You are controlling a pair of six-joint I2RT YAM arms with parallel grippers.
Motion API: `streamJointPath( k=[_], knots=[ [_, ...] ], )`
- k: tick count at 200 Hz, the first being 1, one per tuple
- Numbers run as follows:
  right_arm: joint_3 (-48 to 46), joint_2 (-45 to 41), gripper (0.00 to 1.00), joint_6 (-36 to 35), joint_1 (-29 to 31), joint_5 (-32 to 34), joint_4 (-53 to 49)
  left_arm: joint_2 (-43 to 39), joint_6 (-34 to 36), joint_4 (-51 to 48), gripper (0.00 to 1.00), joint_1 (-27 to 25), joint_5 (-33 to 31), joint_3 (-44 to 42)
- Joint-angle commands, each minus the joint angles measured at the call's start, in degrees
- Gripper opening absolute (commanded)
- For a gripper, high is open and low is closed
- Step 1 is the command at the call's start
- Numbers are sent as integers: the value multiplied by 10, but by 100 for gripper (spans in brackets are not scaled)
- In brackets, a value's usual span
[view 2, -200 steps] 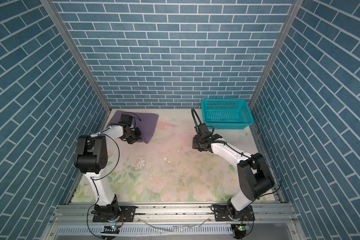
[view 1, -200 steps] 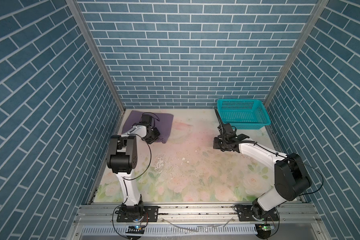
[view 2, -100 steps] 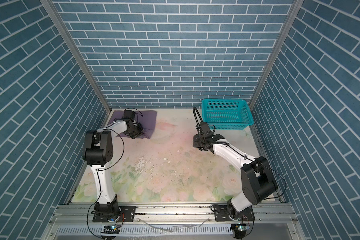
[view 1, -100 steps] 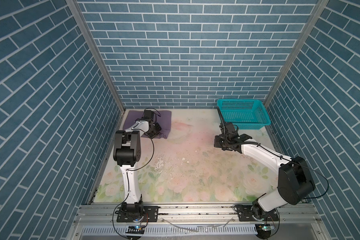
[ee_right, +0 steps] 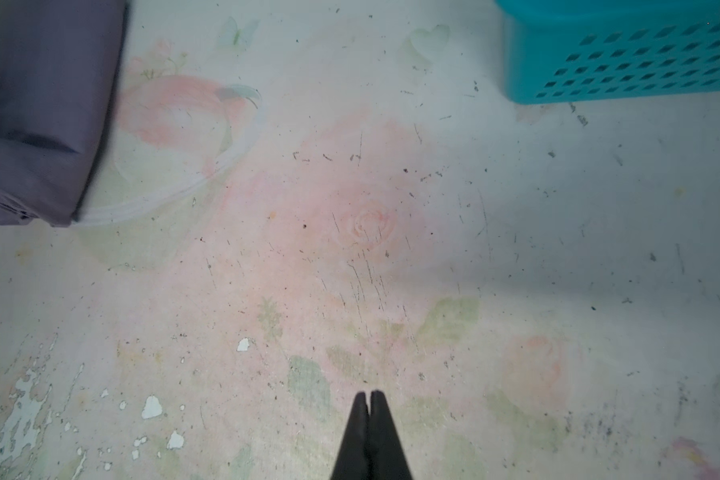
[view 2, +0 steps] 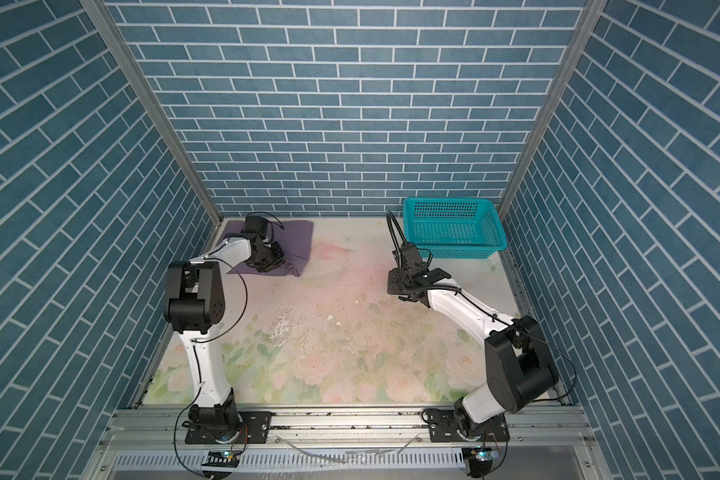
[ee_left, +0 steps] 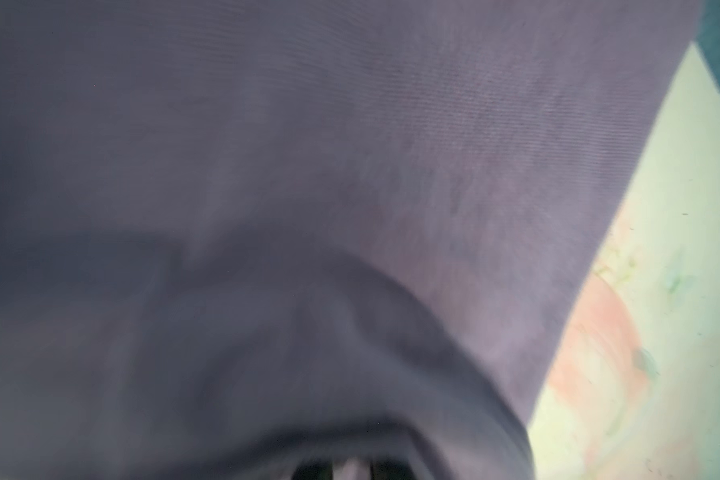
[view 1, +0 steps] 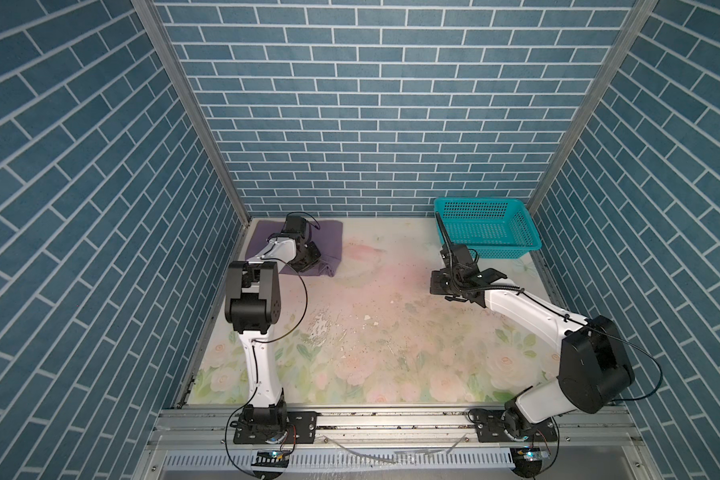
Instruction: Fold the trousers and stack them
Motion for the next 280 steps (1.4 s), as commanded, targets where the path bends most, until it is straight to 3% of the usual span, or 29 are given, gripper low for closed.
streamJointPath(
  k=[1,43,75,84,91,93,96,98,101,144,163,176,189,205,230,259,280],
  knots=[
    [-20,-48,0,-35,-4,46,-2,-116,11,-13,21,5,-34,-38],
    [-40,-98,0,-46,-6,81,-1,-251,22,-42,26,5,-59,-107],
    [-52,-137,11,-64,-8,91,-1,-313,32,-44,47,6,-52,-142],
    [-53,-150,24,-70,-8,102,-8,-345,35,-30,58,6,-53,-165],
    [-55,-164,35,-75,-8,116,-11,-373,36,-17,74,6,-61,-185],
    [-55,-167,49,-77,-8,122,-13,-382,37,-14,89,6,-64,-190],
    [-55,-174,86,-80,-8,130,-14,-395,38,-9,98,6,-70,-198],
    [-55,-178,95,-81,-8,136,-15,-404,39,-6,99,6,-76,-203],
    [-57,-183,98,-83,-8,147,-16,-416,41,-2,99,5,-82,-210],
    [-114,-277,99,-158,-32,269,25,-583,69,86,99,6,-175,-331],
    [-213,-315,99,-234,-56,316,173,-640,64,126,99,6,-226,-400],
    [-274,-336,99,-227,-84,332,252,-662,61,144,99,6,-272,-442],
    [-293,-346,99,-191,-123,298,239,-666,98,211,99,6,-304,-504],
    [-311,-337,99,-163,-151,299,223,-668,180,314,99,6,-267,-579],
    [-350,-309,99,-135,-164,385,250,-659,179,355,99,6,-276,-623],
    [-404,-281,99,-160,-178,398,343,-610,182,438,99,6,-283,-661],
    [-470,-257,99,-136,-191,424,484,-569,206,448,99,3,-286,-637]
  ],
)
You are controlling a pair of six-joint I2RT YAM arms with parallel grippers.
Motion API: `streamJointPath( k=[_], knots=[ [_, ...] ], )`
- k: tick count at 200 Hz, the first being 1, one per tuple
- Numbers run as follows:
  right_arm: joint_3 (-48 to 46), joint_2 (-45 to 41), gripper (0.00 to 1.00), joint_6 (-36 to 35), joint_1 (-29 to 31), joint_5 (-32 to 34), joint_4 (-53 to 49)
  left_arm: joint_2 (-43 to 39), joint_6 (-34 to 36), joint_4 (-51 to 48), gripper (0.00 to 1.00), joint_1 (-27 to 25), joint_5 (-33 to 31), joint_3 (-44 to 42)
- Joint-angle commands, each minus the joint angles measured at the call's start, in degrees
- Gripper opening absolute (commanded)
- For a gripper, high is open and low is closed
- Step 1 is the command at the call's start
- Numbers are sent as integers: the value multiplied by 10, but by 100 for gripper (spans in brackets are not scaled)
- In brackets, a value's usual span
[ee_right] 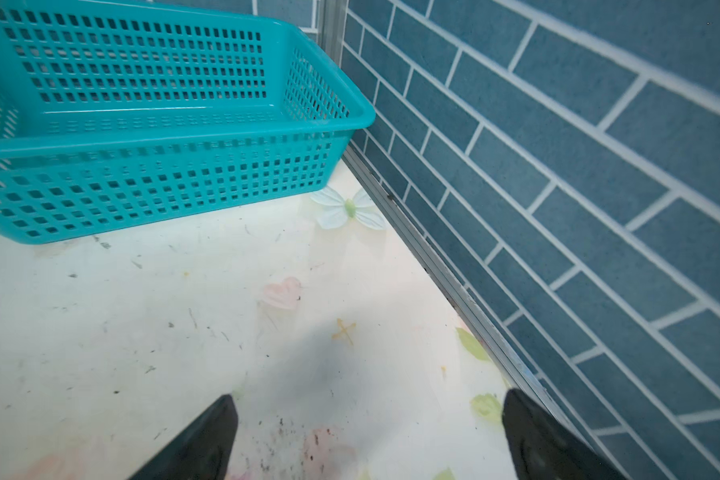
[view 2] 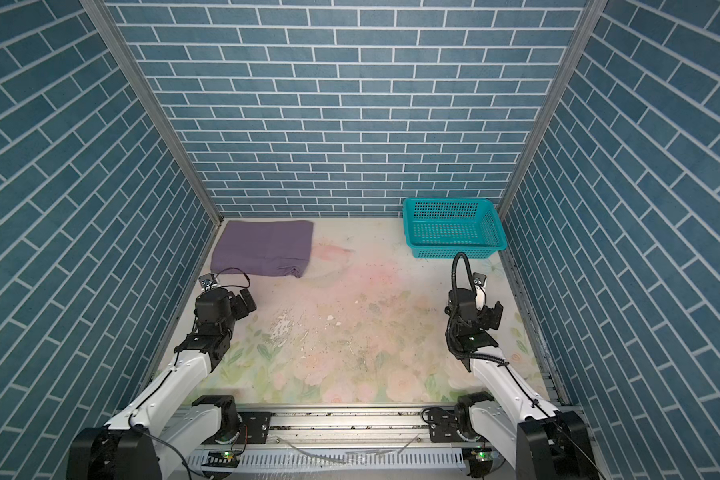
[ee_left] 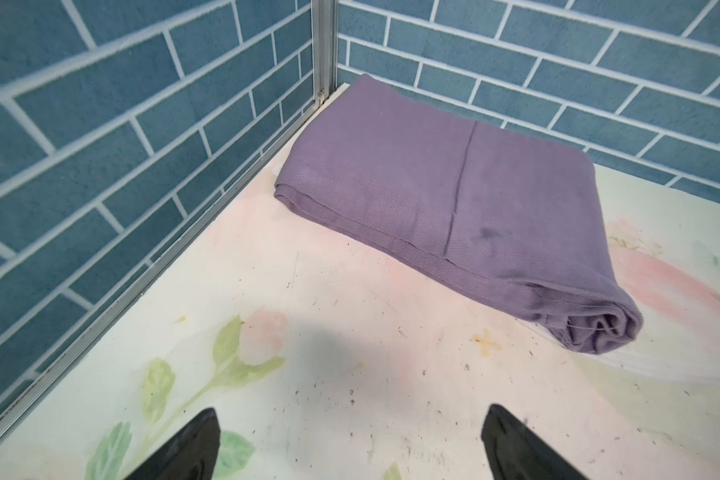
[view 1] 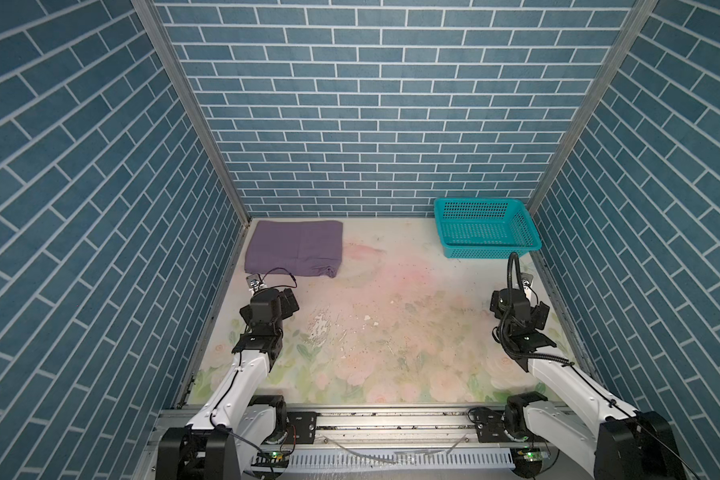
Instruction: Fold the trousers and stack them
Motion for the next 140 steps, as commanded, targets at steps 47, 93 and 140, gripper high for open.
streamJointPath(
  k=[47,93,140],
  knots=[
    [-13,94,99,27,-82,-67,150,162,84,207,99,-2,-39,6],
    [73,210,99,-20,-110,-132,140,212,132,231,99,-2,-22,30],
    [29,253,99,-27,-147,-227,305,254,158,448,99,4,5,-55]
  ],
)
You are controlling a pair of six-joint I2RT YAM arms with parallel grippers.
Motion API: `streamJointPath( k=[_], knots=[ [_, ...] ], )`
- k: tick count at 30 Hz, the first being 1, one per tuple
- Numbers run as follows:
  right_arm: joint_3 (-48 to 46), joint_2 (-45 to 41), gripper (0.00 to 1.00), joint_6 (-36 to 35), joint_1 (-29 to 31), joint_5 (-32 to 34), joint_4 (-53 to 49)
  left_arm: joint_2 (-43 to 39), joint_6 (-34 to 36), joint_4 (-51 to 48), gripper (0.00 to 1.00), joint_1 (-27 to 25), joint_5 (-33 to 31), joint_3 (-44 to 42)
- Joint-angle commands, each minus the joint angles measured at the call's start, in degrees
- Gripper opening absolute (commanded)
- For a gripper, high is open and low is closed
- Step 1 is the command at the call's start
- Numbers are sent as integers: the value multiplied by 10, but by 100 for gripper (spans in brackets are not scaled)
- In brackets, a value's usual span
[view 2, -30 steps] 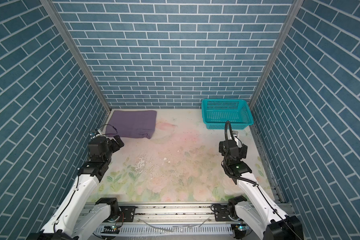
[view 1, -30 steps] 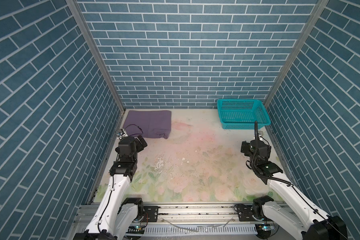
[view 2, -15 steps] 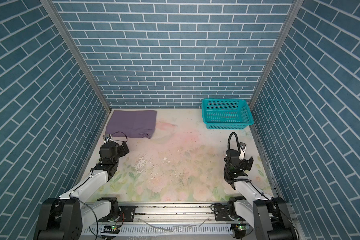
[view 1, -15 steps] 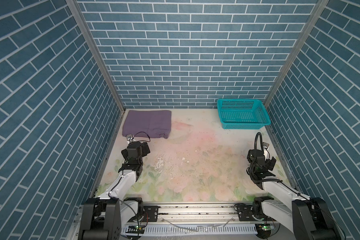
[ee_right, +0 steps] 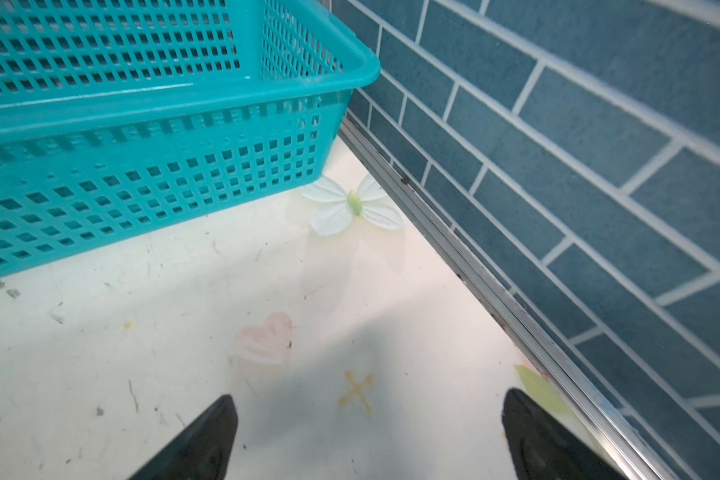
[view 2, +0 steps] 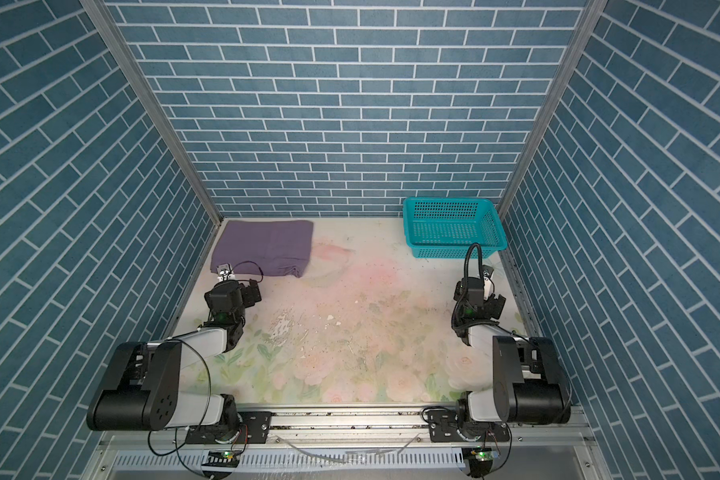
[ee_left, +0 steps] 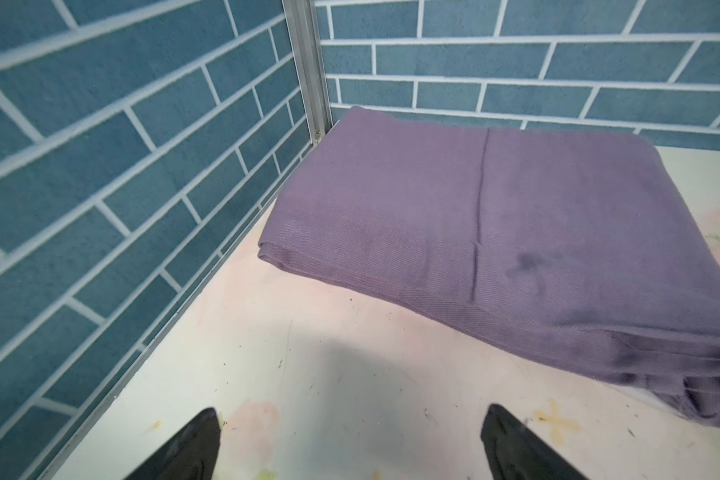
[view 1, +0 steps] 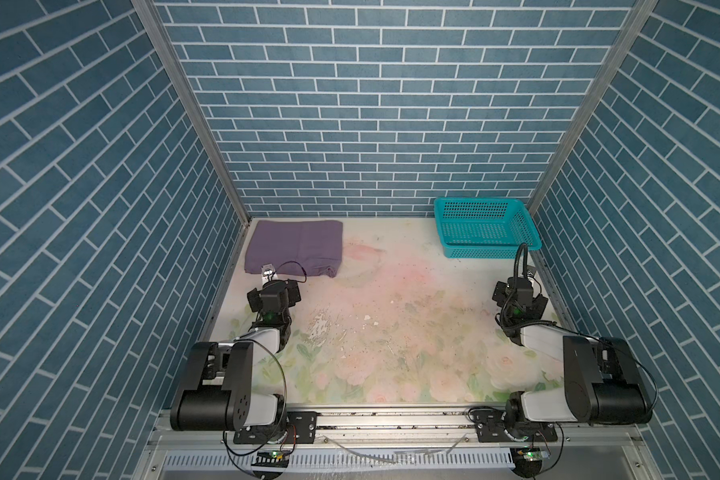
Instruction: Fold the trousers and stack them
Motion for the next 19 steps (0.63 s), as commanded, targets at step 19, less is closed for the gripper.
streamJointPath(
  k=[19],
  knots=[
    [-31,64,99,-84,-39,-283,166,74,85,106,99,-11,116,2]
  ],
)
